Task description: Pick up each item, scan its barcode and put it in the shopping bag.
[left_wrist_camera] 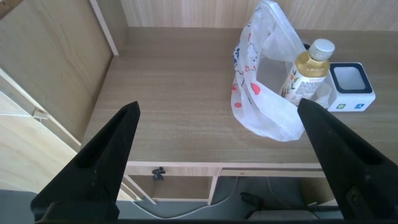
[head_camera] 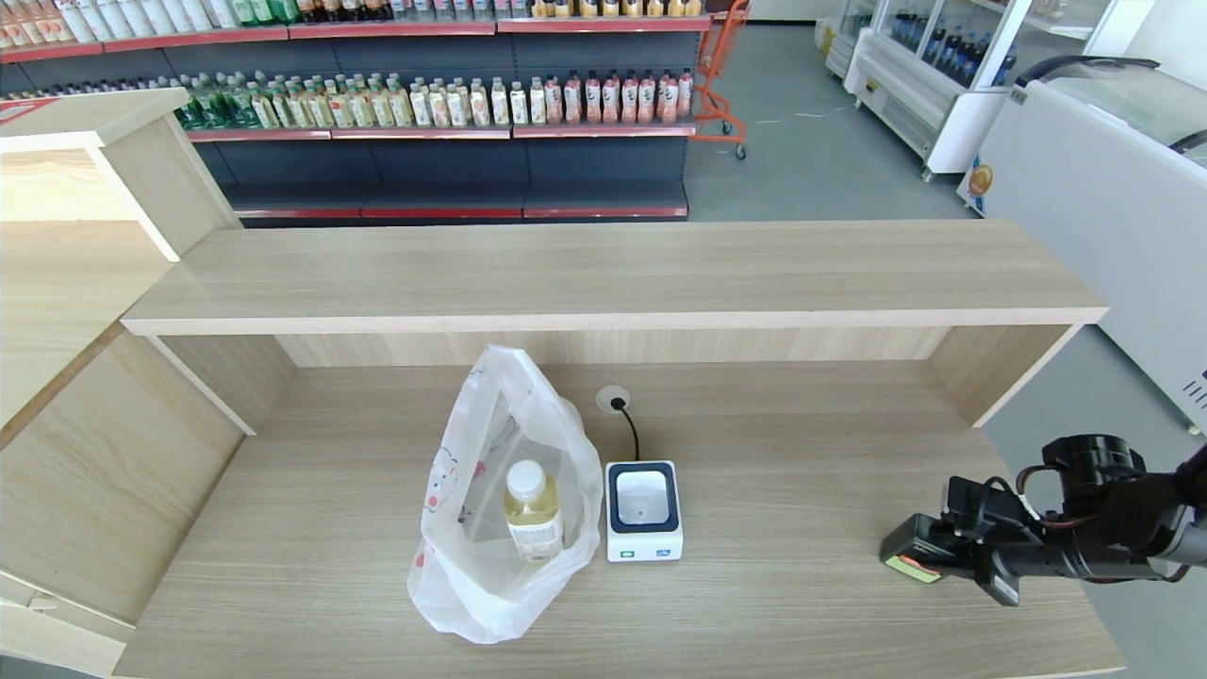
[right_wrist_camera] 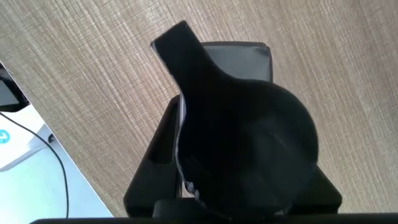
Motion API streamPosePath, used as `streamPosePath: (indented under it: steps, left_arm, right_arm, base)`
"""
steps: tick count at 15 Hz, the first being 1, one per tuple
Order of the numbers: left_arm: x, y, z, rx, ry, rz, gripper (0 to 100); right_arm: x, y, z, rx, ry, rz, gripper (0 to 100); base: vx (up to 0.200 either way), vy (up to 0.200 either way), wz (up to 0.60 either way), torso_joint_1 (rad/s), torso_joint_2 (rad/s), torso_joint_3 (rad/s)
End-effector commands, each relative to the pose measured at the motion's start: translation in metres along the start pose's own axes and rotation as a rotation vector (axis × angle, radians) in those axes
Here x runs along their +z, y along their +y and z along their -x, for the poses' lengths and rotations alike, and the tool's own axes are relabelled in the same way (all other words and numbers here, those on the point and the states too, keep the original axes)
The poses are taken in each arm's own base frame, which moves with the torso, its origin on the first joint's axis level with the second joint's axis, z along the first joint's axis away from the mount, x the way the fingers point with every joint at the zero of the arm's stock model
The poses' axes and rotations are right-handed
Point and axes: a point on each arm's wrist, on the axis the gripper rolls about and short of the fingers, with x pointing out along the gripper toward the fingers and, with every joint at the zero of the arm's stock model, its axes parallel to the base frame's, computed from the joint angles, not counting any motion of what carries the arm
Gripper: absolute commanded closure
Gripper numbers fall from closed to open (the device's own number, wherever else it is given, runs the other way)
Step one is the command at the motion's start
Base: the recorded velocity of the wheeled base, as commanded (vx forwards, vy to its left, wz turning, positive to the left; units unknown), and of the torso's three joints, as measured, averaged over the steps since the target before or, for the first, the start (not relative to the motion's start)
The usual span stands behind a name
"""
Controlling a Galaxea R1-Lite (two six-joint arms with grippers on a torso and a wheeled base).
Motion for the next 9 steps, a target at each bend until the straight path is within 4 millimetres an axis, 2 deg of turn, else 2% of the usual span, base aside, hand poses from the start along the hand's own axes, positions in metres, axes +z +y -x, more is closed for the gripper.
streamPosePath:
  steps: [1,3,4,5,6,7,8,9]
  left_arm:
    - [0.000,0.000,0.000,0.000,-0.001,0.000,0]
    - [0.000,0.000,0.000,0.000,-0.001,0.000,0]
    - [0.000,0.000,0.000,0.000,-0.001,0.000,0]
    - [0.000,0.000,0.000,0.000,-0.001,0.000,0]
    - [0.000,0.000,0.000,0.000,-0.001,0.000,0]
    - [0.000,0.000,0.000,0.000,-0.001,0.000,0]
    - [0.000,0.000,0.000,0.000,-0.001,0.000,0]
    - [0.000,0.000,0.000,0.000,-0.001,0.000,0]
  right_arm:
    - [0.013,-0.008,0.015,-0.046,-0.038,0.013,100]
    - [0.038,-0.012,0.050,-0.122,-0.108,0.024,100]
    - [0.041,-0.011,0.054,-0.130,-0.118,0.028,100]
    - [0.051,-0.005,0.077,-0.160,-0.170,0.057,100]
    - [0.065,0.004,0.097,-0.173,-0.289,0.212,100]
    - [0.068,0.004,0.100,-0.180,-0.335,0.314,100]
    - [0.075,0.006,0.100,-0.192,-0.421,0.524,100]
    - [0.091,0.013,0.095,-0.202,-0.527,0.795,100]
  base:
    - [0.000,0.000,0.00,0.000,0.00,0.000]
    - [0.000,0.000,0.00,0.000,0.00,0.000]
    - [0.000,0.000,0.00,0.000,0.00,0.000]
    - [0.000,0.000,0.00,0.000,0.00,0.000]
    - [0.000,0.000,0.00,0.000,0.00,0.000]
    - [0.000,0.000,0.00,0.000,0.00,0.000]
    - [0.000,0.000,0.00,0.000,0.00,0.000]
    - [0.000,0.000,0.00,0.000,0.00,0.000]
